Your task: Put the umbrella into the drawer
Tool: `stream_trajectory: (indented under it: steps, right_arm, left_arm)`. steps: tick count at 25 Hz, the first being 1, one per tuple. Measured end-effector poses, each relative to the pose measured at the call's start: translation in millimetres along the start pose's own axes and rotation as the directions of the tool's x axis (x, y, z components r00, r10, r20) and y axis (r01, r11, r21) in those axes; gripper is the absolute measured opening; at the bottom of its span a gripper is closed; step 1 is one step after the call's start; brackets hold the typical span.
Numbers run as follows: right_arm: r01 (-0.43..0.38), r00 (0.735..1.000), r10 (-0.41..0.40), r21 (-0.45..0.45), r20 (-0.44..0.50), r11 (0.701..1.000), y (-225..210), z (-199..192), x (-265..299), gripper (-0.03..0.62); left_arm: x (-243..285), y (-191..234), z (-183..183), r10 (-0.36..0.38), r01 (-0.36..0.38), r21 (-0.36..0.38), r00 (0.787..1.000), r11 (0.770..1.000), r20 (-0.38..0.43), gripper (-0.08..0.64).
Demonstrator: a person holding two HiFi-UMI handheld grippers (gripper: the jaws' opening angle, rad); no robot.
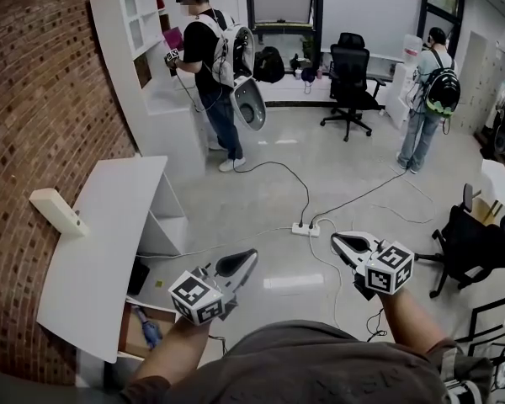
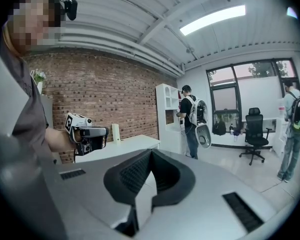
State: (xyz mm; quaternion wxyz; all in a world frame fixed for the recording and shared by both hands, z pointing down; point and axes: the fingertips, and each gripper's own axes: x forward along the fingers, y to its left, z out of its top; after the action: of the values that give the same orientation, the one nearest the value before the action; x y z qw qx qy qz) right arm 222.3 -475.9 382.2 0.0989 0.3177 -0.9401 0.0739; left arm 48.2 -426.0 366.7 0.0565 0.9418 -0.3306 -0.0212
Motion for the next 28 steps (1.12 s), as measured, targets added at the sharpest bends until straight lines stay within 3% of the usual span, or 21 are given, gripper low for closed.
stream_trajectory:
  steps: [9, 28]
  right_arm:
    - [-0.009, 0.999, 0.007, -0.063, -0.035, 0.998, 10, -3, 8, -0.009]
    - [-0.013, 0.999, 0.011, -0.056, -0.033, 0.998, 9, -7, 4, -0.009]
  left_arm:
    - [-6, 4, -1, 0.014, -0.015, -0.028, 1.0, 1.0, -0.014, 0.006]
    - [0, 1, -2, 0.001, -0.001, -0.027, 1.0, 1.0, -0.019, 0.006]
